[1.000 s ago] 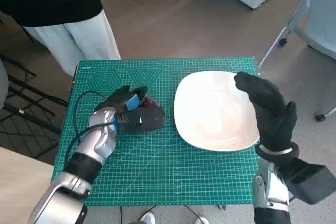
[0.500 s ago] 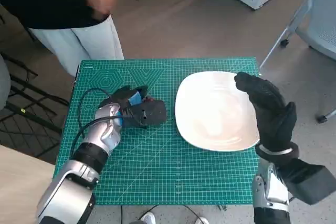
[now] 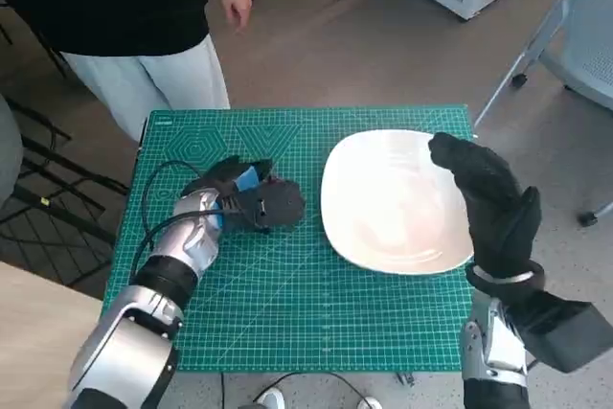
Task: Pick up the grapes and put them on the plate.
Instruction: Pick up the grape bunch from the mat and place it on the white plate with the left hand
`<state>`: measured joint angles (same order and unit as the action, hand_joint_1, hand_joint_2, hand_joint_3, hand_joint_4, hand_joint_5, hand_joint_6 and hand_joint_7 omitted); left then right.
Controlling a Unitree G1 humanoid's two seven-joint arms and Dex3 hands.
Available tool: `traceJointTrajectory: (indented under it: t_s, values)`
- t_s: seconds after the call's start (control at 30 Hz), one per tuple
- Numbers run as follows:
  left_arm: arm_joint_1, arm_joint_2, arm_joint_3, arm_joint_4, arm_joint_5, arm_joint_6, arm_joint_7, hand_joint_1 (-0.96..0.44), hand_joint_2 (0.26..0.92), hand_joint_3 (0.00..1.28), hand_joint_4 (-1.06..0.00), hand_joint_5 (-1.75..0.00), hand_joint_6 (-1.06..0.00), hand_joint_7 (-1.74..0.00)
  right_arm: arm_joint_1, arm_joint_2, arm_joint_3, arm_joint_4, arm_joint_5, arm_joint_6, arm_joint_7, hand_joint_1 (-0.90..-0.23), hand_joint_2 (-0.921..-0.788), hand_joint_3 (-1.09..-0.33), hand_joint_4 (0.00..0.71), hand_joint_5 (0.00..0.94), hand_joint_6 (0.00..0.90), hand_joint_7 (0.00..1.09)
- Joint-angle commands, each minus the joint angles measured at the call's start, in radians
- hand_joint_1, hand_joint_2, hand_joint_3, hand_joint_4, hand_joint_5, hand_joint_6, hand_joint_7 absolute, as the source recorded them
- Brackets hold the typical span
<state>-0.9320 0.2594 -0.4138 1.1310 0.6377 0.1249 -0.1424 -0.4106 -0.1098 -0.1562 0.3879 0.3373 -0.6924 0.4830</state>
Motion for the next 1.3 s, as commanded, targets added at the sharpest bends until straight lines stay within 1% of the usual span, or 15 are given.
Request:
traceJointTrajectory:
  t_s: [0.03, 0.07, 0.1, 0.17, 0.2, 0.23, 0.27, 0.3, 0.37, 0.5, 0.6, 0.73, 0.97, 1.13, 1.3]
  values:
    - [0.027, -0.030, -0.038, 0.051, 0.015, -0.015, 0.037, -0.03, 0.770, 0.01, -0.40, -0.25, -0.47, -0.03, 0.014, 0.005, 0.002, 0.005, 0.004, 0.005, 0.002, -0.663, -0.921, -0.714, 0.283, 0.005, 0.227, 0.04]
    - [0.027, -0.030, -0.048, 0.056, 0.023, -0.018, 0.045, 0.02, 0.778, 0.04, -0.44, -0.44, -0.50, -0.02, 0.014, 0.004, 0.002, 0.004, 0.004, 0.007, 0.003, -0.663, -0.921, -0.714, 0.283, 0.005, 0.227, 0.04]
    - [0.026, -0.030, -0.060, 0.059, 0.030, -0.021, 0.053, 0.09, 0.785, 0.08, -0.48, -0.67, -0.53, -0.03, 0.014, 0.004, 0.003, 0.003, 0.004, 0.008, 0.003, -0.664, -0.921, -0.714, 0.283, 0.005, 0.226, 0.04]
    - [0.025, -0.027, -0.081, 0.063, 0.045, -0.026, 0.065, 0.23, 0.776, 0.23, -0.56, -1.00, -0.62, -0.05, 0.014, 0.003, 0.004, 0.001, 0.005, 0.011, 0.003, -0.665, -0.921, -0.715, 0.283, 0.004, 0.226, 0.04]
    - [0.025, -0.025, -0.090, 0.064, 0.050, -0.029, 0.070, 0.24, 0.779, 0.28, -0.58, -1.11, -0.63, -0.17, 0.014, 0.002, 0.004, 0.001, 0.006, 0.012, 0.004, -0.666, -0.921, -0.715, 0.282, 0.004, 0.225, 0.04]
    - [0.025, -0.023, -0.097, 0.064, 0.055, -0.032, 0.073, 0.23, 0.786, 0.30, -0.58, -1.17, -0.64, -0.33, 0.014, 0.002, 0.004, 0.001, 0.007, 0.012, 0.004, -0.667, -0.921, -0.715, 0.282, 0.004, 0.225, 0.04]
    - [0.025, -0.020, -0.104, 0.063, 0.058, -0.035, 0.076, 0.19, 0.803, 0.30, -0.57, -1.25, -0.63, -0.51, 0.014, 0.001, 0.004, 0.001, 0.008, 0.013, 0.005, -0.668, -0.921, -0.715, 0.282, 0.004, 0.225, 0.04]
    - [0.024, -0.017, -0.109, 0.062, 0.061, -0.036, 0.077, 0.13, 0.833, 0.28, -0.55, -1.31, -0.61, -0.72, 0.013, 0.001, 0.004, 0.002, 0.009, 0.013, 0.006, -0.669, -0.921, -0.715, 0.282, 0.004, 0.225, 0.04]
    - [0.022, -0.014, -0.118, 0.061, 0.063, -0.036, 0.076, 0.06, 0.863, 0.25, -0.54, -1.41, -0.60, -0.91, 0.011, 0.000, 0.003, 0.004, 0.010, 0.014, 0.007, -0.671, -0.921, -0.715, 0.282, 0.004, 0.225, 0.04]
    - [0.015, -0.012, -0.124, 0.061, 0.062, -0.030, 0.071, 0.02, 0.856, 0.28, -0.53, -1.47, -0.59, -1.06, 0.006, -0.001, 0.003, 0.011, 0.011, 0.014, 0.007, -0.670, -0.921, -0.715, 0.282, 0.003, 0.224, 0.04]
    - [0.012, -0.011, -0.122, 0.061, 0.057, -0.030, 0.069, 0.01, 0.845, 0.31, -0.51, -1.49, -0.59, -1.10, 0.001, -0.001, 0.003, 0.017, 0.012, 0.014, 0.006, -0.666, -0.921, -0.716, 0.282, 0.003, 0.224, 0.04]
    - [0.009, -0.005, -0.122, 0.057, 0.053, -0.035, 0.062, 0.00, 0.860, 0.29, -0.49, -1.52, -0.59, -1.09, -0.006, 0.001, 0.003, 0.026, 0.012, 0.013, 0.006, -0.663, -0.921, -0.716, 0.283, 0.003, 0.224, 0.04]
    - [0.001, 0.002, -0.127, 0.056, 0.053, -0.040, 0.025, 0.00, 0.911, 0.19, -0.50, -1.52, -0.60, -1.05, -0.012, 0.006, 0.005, 0.031, 0.011, 0.010, 0.003, -0.658, -0.921, -0.715, 0.284, 0.003, 0.224, 0.04]
    - [-0.006, 0.002, -0.126, 0.061, 0.051, -0.031, 0.012, 0.00, 0.919, 0.18, -0.50, -1.52, -0.60, -1.04, -0.016, 0.008, 0.005, 0.037, 0.012, 0.007, 0.005, -0.658, -0.921, -0.717, 0.284, 0.003, 0.221, 0.04]
    - [-0.005, 0.003, -0.123, 0.059, 0.049, -0.034, 0.017, 0.00, 0.920, 0.18, -0.49, -1.53, -0.61, -1.03, -0.023, 0.007, 0.001, 0.051, 0.017, -0.001, 0.010, -0.657, -0.921, -0.718, 0.283, 0.002, 0.216, 0.04]
